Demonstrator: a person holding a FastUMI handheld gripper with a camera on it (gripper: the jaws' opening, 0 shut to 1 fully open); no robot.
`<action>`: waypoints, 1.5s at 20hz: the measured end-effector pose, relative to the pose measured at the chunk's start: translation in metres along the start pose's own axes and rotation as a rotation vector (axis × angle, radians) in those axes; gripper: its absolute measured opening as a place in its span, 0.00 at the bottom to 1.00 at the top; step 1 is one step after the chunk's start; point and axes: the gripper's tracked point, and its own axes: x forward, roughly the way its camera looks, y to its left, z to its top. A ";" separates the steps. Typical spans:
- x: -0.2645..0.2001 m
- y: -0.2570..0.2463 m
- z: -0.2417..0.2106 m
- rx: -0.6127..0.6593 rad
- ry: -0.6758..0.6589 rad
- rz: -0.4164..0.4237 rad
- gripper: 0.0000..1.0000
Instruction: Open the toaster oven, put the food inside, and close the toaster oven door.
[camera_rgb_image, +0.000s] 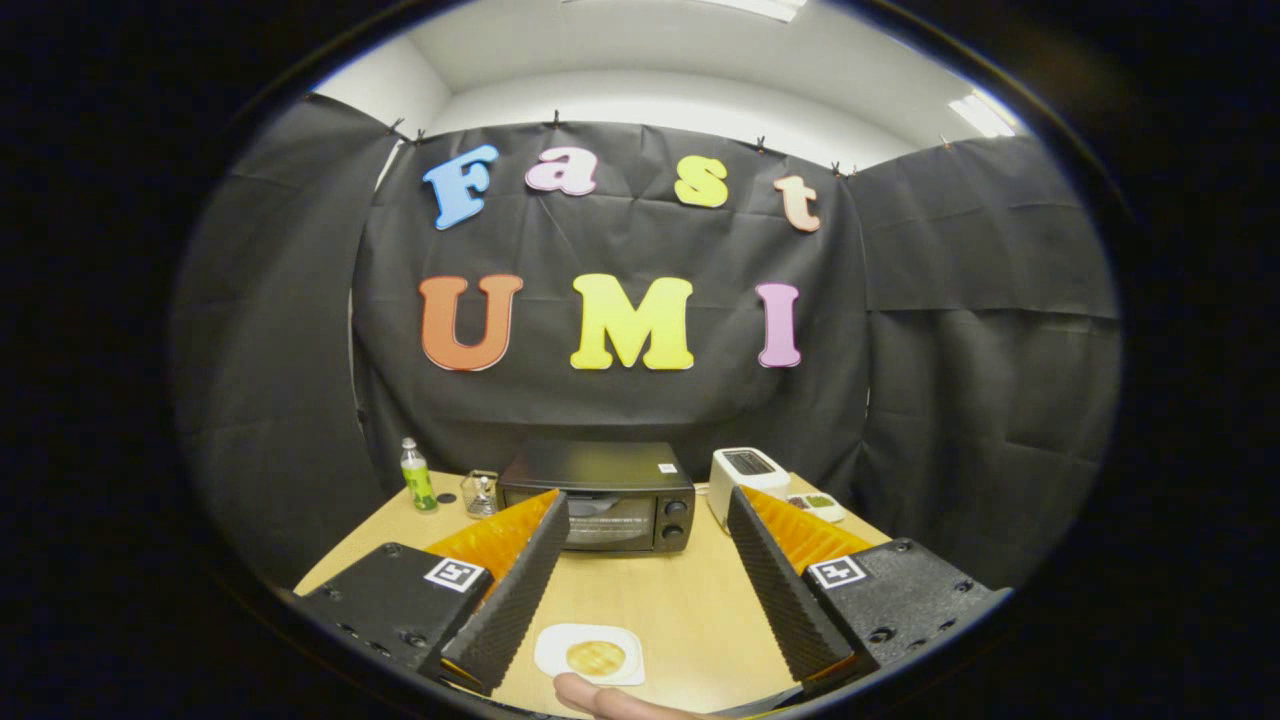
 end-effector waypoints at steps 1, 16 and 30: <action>0.004 0.000 -0.003 -0.003 0.003 -0.003 1.00; 0.087 0.002 -0.036 -0.051 0.005 -0.026 1.00; 0.185 0.013 -0.074 0.002 0.019 0.031 1.00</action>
